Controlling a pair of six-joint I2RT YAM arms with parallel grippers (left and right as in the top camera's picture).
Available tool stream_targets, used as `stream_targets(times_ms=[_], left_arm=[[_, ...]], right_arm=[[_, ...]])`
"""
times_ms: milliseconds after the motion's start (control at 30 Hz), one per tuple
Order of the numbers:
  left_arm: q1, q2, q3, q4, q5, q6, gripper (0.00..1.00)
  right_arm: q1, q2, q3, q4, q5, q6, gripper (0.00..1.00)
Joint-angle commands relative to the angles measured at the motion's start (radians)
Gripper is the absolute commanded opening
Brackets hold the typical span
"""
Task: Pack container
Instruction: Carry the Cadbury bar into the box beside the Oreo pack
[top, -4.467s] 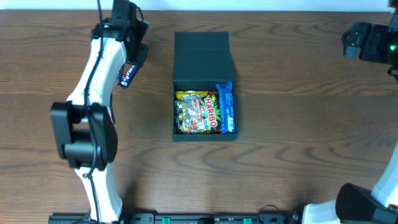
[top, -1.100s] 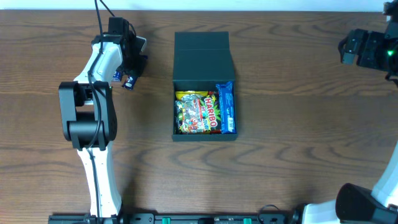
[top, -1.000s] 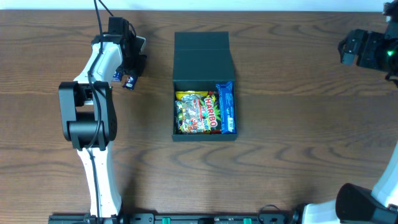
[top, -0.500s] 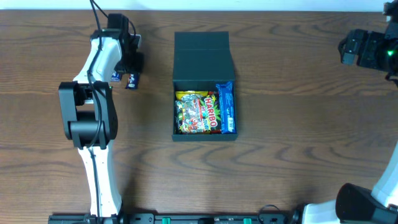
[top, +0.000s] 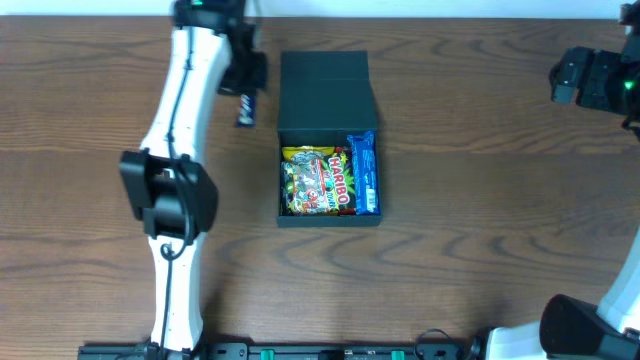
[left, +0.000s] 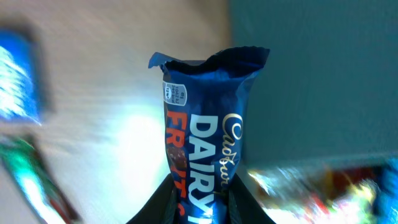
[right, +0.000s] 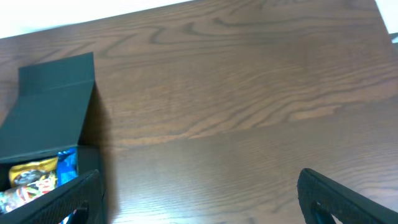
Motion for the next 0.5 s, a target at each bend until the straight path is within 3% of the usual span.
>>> stream_targets(times_ms=[0, 267, 467], left_arm=[[-0.104, -0.007, 0.018, -0.055, 0.061, -0.151, 0.06], [-0.352, -0.007, 0.017, -0.063, -0.038, -0.300, 0.06], [-0.426, -0.007, 0.007, -0.072, -0.068, -0.399, 0.06]], right_arm=[[-0.018, -0.002, -0.005, 0.008, 0.026, 0.010, 0.99], [-0.112, -0.002, -0.005, 0.008, -0.050, 0.010, 0.99], [-0.226, -0.002, -0.005, 0.008, -0.177, 0.010, 0.99]])
